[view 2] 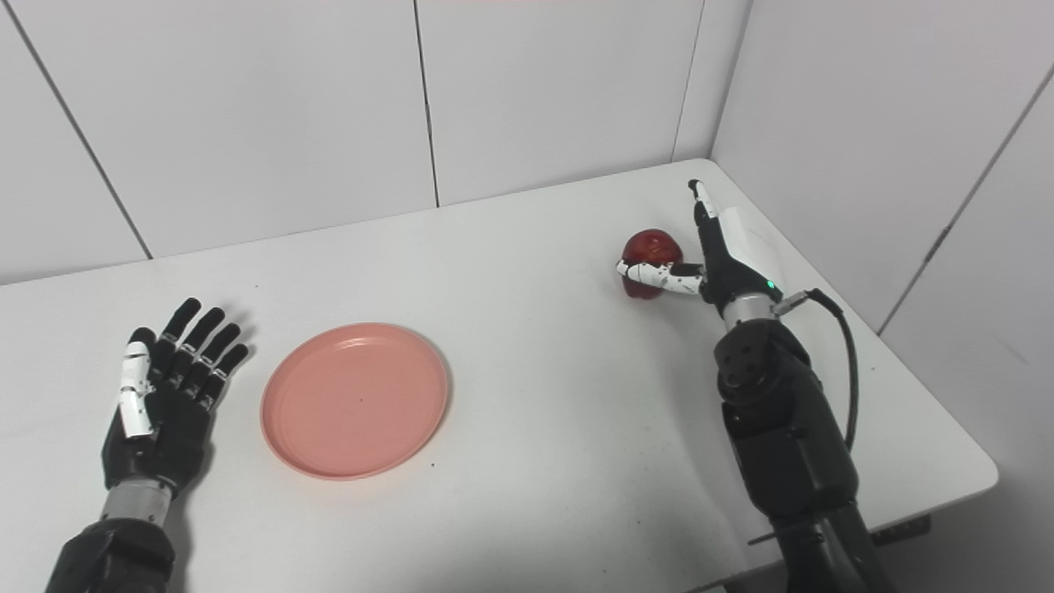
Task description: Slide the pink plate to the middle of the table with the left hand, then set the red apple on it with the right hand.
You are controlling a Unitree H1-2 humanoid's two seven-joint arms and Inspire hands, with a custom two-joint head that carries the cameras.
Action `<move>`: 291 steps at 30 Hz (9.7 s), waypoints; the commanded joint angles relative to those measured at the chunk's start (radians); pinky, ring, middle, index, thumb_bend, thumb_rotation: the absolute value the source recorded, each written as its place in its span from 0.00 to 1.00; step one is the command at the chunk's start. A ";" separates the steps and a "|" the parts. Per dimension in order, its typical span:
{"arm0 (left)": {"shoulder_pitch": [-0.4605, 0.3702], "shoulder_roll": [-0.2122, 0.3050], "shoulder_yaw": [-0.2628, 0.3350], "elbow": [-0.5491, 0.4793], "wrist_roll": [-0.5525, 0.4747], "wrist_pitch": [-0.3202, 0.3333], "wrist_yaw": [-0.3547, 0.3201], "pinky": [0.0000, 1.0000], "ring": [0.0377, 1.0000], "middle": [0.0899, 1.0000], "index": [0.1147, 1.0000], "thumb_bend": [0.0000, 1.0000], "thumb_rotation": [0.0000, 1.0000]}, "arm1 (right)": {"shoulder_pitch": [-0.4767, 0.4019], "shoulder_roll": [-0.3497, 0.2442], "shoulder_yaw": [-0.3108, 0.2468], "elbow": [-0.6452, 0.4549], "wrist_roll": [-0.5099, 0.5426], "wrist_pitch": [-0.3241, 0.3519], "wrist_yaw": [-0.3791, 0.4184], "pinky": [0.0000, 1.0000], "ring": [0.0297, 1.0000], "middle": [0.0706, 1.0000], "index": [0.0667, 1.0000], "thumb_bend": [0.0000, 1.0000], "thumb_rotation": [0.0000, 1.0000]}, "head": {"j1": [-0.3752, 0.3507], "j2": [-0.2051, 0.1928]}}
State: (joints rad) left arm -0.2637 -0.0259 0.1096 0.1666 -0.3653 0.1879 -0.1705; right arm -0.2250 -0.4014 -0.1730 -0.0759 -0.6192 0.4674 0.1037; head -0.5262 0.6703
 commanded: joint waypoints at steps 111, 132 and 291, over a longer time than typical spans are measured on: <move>0.043 -0.016 -0.018 -0.046 0.011 0.094 0.049 0.88 0.87 0.86 0.84 0.36 1.00 | -0.166 -0.068 0.108 0.124 0.099 -0.045 -0.163 0.40 0.45 0.48 0.45 0.51 0.13 | 0.047 0.027; 0.052 -0.044 -0.049 -0.062 0.058 0.070 0.072 0.87 0.87 0.86 0.84 0.36 1.00 | -0.207 0.014 0.166 -0.174 0.021 0.001 0.044 0.38 0.43 0.46 0.45 0.51 0.13 | 0.140 0.021; 0.047 -0.162 -0.035 -0.122 0.129 0.047 0.229 0.80 0.82 0.83 0.80 0.35 1.00 | -0.141 0.279 0.569 -0.148 -0.030 -0.053 0.173 0.77 0.84 0.88 0.89 1.00 0.52 | 0.544 0.093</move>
State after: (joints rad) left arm -0.2098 -0.1778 0.0774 0.0465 -0.2467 0.2218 0.0425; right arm -0.3355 -0.1195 0.4056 -0.1757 -0.6458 0.4136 0.2751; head 0.0184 0.7624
